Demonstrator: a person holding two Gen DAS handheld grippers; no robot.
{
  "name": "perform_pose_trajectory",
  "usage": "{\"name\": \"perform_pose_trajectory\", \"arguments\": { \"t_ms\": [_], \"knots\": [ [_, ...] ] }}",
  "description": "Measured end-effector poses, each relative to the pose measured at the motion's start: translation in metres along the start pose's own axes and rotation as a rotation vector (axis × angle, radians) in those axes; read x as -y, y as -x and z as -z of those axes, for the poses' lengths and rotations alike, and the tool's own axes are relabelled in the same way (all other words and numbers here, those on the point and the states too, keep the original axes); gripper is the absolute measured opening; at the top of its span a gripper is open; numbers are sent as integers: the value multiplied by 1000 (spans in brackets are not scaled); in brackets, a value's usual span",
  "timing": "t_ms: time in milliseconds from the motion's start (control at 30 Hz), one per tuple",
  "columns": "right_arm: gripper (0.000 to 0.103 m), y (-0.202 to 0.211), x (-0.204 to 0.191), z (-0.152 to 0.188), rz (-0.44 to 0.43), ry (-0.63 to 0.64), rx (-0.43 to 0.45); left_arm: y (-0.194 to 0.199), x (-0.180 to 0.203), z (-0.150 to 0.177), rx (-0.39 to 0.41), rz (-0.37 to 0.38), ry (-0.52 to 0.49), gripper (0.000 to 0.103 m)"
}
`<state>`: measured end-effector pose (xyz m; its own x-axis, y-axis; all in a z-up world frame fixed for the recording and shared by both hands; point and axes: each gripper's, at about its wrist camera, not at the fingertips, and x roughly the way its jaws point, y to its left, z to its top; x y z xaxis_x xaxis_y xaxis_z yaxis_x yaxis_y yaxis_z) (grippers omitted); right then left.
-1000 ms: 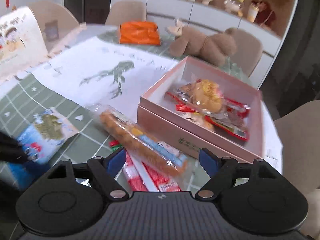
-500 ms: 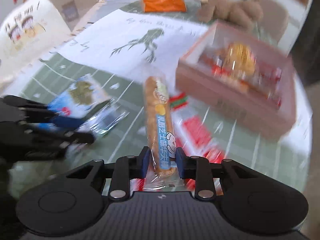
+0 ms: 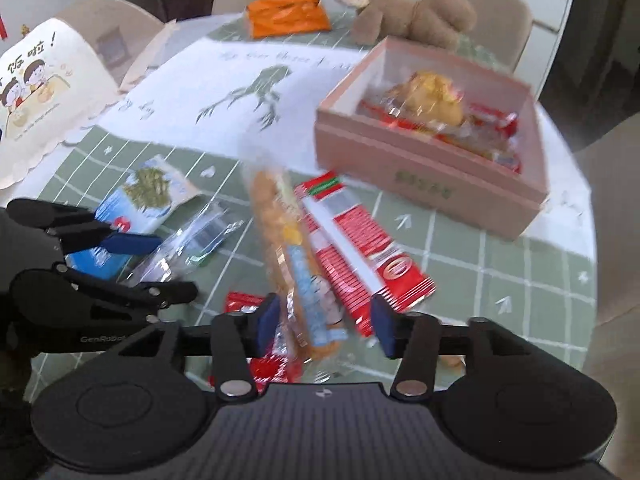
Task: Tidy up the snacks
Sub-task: 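Grasp the long bread-stick pack with right while left holds the candy, then lift the bread-stick pack with right while left holds the candy above the mat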
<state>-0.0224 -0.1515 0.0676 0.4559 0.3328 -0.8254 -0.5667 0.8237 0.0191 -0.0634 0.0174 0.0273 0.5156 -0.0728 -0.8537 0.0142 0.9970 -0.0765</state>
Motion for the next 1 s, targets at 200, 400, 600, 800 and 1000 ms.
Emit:
{"name": "perform_pose_trajectory", "arguments": {
  "t_ms": [200,400,600,800,1000],
  "knots": [
    [64,3,4,1,10,6,13,7,-26,-1,-41,60,160,40],
    [64,-7,-8,-7,-3,48,14,7,-17,-1,-47,28,120,41],
    [64,-28,-23,-29,-74,51,19,6,-18,-1,-47,27,116,41],
    [31,-48,-31,-36,-100,47,-40,6,-17,0,-48,23,106,41],
    [29,-34,2,-26,-123,-74,-70,4,-13,-2,-49,13,91,42]
  ]
}}
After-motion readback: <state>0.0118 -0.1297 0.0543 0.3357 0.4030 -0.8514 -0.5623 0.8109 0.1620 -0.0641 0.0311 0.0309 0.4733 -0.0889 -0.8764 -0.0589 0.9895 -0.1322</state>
